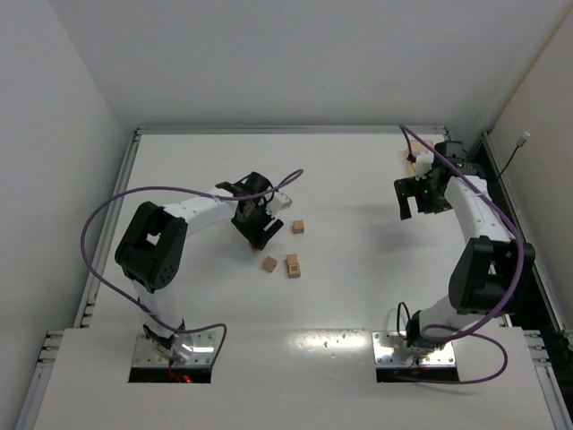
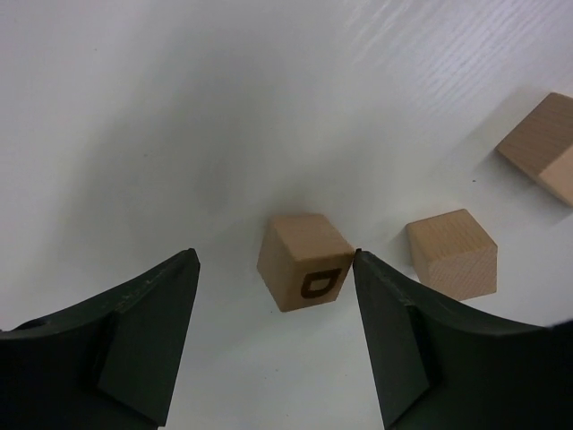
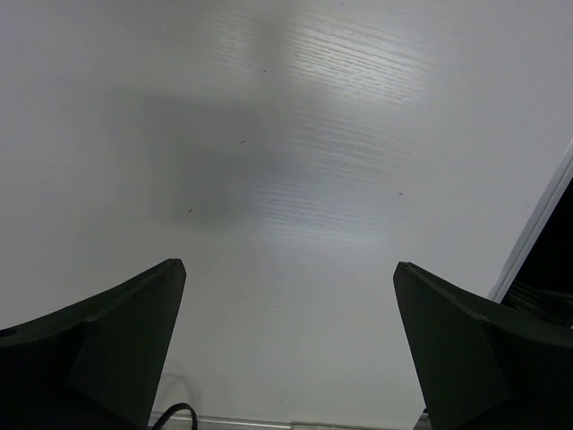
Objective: Build the wood block tower
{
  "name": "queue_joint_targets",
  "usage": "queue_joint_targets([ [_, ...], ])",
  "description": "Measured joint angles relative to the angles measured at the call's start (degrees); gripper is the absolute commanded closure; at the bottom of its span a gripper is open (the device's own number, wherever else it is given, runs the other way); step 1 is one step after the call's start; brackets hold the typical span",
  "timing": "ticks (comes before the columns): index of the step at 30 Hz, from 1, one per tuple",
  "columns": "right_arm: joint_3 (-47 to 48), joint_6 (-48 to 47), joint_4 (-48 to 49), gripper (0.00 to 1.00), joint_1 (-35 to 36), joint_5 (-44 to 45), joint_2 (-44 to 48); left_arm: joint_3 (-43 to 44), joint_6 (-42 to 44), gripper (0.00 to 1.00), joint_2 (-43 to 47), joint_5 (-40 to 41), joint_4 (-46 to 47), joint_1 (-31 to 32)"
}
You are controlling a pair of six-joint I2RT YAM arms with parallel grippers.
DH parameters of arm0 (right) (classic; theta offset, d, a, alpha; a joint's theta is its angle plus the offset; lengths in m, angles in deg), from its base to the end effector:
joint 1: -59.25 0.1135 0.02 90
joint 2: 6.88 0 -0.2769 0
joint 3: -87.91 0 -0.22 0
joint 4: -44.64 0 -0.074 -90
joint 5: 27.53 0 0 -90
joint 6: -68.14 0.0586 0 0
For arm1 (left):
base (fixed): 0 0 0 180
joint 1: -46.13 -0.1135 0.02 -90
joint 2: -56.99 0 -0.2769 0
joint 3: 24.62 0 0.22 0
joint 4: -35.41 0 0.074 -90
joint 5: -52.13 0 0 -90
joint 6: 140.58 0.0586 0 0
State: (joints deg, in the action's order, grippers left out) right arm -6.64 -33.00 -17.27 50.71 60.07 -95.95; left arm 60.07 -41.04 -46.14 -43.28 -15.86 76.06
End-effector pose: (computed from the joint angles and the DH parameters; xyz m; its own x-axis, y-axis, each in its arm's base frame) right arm 0.2871 -0.0406 0.2558 -0.9085 -0.0588 -0.4138 -0.0452 0.9981 -0.0426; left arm 0.2897 -0.1732 0.1894 -0.7146 0.6018 -0.3566 0.6525 0.7572 -0.0297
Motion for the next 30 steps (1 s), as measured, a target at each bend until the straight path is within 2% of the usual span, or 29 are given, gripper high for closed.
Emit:
queue_joint_targets([
  [6,0.0,-0.1,-0.6,0.00,-0.8,-0.3,0.0,0.0,3.8,0.35,-2.2,-2.6,-0.9,0.0],
  [11,0.0,-0.3,-0.6,0.00,-0.9,-0.5,-0.1,0.0,5.4,0.45,-2.5,-3.8,-1.9,-0.1],
  [13,0.0,-0.4,-0.6,0.00,-1.1,-0.5,-0.3,0.0,5.8,0.52,-2.5,-4.1,-2.0,-0.2],
  [14,0.0,-0.4,-0.6,0.00,-1.1,-0.5,-0.4,0.0,6.1,0.60,-2.5,-4.2,-2.1,-0.3],
  [16,0.0,-0.4,-0.6,0.00,-1.2,-0.5,-0.7,0.0,6.3,0.68,-2.6,-4.3,-2.2,-0.4],
  [17,0.0,-0.5,-0.6,0.00,-1.2,-0.5,-0.8,0.0,6.4,0.79,-2.6,-4.3,-2.3,-0.4],
  [20,0.0,-0.5,-0.6,0.00,-1.2,-0.5,-1.0,0.0,6.8,1.00,-2.6,-4.4,-2.2,-0.5],
  [23,0.0,-0.5,-0.7,0.00,-1.1,-0.4,-1.0,1.1,6.2,1.00,-2.8,-4.0,-3.6,-0.5],
  [26,0.0,-0.4,-0.7,0.00,-1.2,-0.4,-1.4,6.8,2.1,1.00,-4.4,-2.2,-6.6,-0.5],
  [30,0.0,-0.3,-0.7,0.00,-0.9,-0.4,-2.5,22.4,-11.2,1.00,-9.2,6.1,-12.0,-0.5],
])
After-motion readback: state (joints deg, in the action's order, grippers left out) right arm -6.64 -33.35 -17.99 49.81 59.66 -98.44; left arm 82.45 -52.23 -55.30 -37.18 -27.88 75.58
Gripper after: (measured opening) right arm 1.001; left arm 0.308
